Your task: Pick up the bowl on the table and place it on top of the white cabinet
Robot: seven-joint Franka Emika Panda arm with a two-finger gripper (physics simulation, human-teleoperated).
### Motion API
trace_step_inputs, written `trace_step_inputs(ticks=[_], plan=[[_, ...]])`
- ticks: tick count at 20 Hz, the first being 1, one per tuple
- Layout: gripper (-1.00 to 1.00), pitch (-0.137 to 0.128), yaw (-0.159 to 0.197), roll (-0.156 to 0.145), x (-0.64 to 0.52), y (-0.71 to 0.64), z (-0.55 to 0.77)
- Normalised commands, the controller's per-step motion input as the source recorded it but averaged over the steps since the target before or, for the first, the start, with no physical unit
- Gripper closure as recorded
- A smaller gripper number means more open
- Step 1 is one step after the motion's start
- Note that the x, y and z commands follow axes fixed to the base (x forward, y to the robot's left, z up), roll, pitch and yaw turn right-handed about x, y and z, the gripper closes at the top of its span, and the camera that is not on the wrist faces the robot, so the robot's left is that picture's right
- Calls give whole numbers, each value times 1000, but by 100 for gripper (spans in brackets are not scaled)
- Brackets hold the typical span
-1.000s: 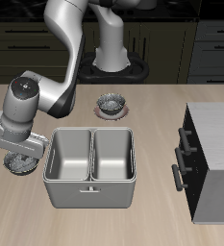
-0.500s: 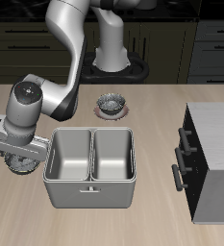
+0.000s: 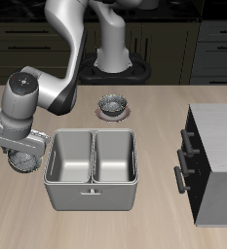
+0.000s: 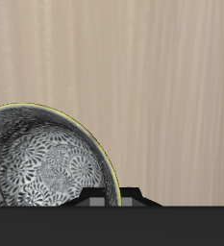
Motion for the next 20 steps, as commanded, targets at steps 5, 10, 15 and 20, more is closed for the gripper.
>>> trace_step_inputs(ticks=[5,10,15,20], plan=[[100,-12,-12,16,-57,74,143],[100,-29,5,23,-81,102,248],[100,-35,12,17,-63,37,251],[100,-34,-5,8,-61,4,271]])
